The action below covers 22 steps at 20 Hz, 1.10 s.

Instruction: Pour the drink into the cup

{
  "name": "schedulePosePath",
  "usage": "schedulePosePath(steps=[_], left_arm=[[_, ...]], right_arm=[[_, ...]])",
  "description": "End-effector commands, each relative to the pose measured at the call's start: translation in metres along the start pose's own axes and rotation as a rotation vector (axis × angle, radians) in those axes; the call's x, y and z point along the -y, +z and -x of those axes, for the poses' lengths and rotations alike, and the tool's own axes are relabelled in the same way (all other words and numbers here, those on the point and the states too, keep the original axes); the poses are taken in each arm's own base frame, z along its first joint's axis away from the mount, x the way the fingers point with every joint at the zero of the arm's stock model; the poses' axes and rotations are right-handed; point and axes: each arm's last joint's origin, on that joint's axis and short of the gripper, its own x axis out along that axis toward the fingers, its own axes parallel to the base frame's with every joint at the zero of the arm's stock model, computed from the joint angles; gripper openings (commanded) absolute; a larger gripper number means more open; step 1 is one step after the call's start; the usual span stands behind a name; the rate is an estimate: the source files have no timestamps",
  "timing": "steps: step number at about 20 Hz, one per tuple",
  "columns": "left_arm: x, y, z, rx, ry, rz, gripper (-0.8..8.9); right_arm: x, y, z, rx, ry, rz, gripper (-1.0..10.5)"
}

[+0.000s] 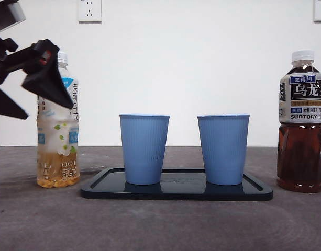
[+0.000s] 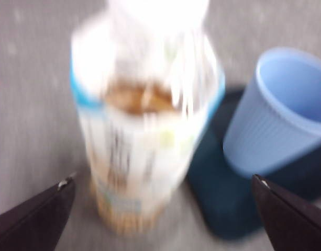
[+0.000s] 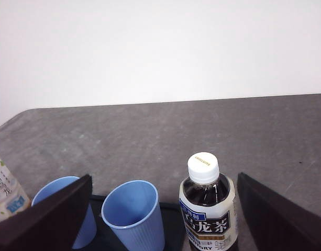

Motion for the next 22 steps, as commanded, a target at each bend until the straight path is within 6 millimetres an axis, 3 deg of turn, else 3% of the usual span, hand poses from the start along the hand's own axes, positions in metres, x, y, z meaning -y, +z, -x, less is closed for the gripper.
schedulePosePath(steps=[1, 7, 9, 14, 22], left_arm=[[-0.001, 0.003, -0.012, 0.048, 0.001, -0.003, 5.57], [-0.007, -0.002, -0.044, 0.088, 0.038, 0.001, 5.45], [-0.007, -0.006, -0.05, 0.077, 0.035, 0.004, 4.63], [-0.007, -0.008, -0.053, 0.067, 0.036, 0.004, 2.65], [-0.003, -0.005, -0.05, 0.078, 0.033, -0.059, 1.3]], right_arm=[[-0.001, 0.004, 0.002, 0.001, 0.005, 0.02, 4.4], [-0.001, 0.001, 0.002, -0.027, -0.002, 0.02, 4.4], [-0.001, 0.001, 0.002, -0.027, -0.002, 0.02, 4.4], [-0.001, 0.001, 0.002, -0.026, -0.007, 0.023, 4.4], [0.001, 0.001, 0.002, -0.02, -0.055, 0.039, 4.4]])
